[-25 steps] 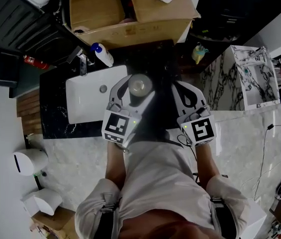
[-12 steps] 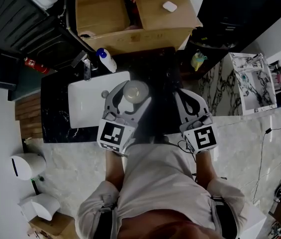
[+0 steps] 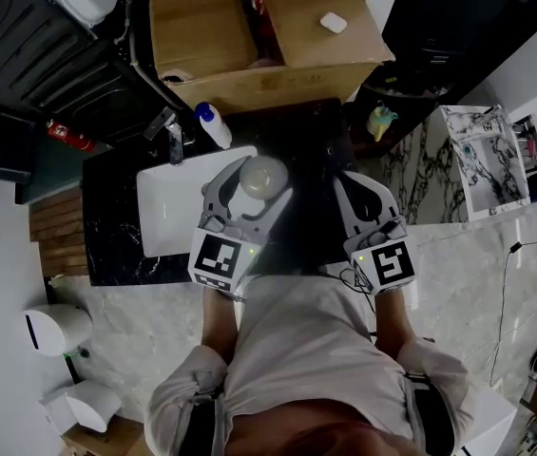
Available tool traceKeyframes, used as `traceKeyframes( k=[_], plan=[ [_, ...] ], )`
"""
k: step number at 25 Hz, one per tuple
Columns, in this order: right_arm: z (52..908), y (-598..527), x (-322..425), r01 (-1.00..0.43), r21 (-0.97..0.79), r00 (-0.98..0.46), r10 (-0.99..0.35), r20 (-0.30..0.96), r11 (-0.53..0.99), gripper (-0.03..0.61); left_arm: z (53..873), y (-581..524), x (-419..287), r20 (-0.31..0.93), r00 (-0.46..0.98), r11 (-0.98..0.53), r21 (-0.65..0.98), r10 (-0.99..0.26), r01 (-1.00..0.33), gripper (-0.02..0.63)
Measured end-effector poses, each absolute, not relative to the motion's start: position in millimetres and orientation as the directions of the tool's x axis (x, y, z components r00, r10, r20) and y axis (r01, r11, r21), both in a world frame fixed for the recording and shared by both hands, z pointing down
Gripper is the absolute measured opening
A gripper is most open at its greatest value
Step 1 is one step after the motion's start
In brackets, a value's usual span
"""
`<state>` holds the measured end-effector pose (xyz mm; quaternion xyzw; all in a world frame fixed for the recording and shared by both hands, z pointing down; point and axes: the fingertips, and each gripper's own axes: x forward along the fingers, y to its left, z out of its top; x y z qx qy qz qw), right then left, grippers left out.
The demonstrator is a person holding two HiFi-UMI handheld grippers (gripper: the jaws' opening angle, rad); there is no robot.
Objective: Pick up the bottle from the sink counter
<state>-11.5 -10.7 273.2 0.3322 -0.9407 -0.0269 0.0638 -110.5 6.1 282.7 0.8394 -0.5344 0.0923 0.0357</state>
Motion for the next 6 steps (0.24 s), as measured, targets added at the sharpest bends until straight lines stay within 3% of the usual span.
traceKeyframes(
  k=[6],
  plan=[
    [274,-9,-29,-0.609,0.099,-0.78,-0.617,0.103,0.787,-0.005,287,3,-122,0.199,0.413,-0.429,-0.04,-0.889,-0.903,0.319]
  ],
)
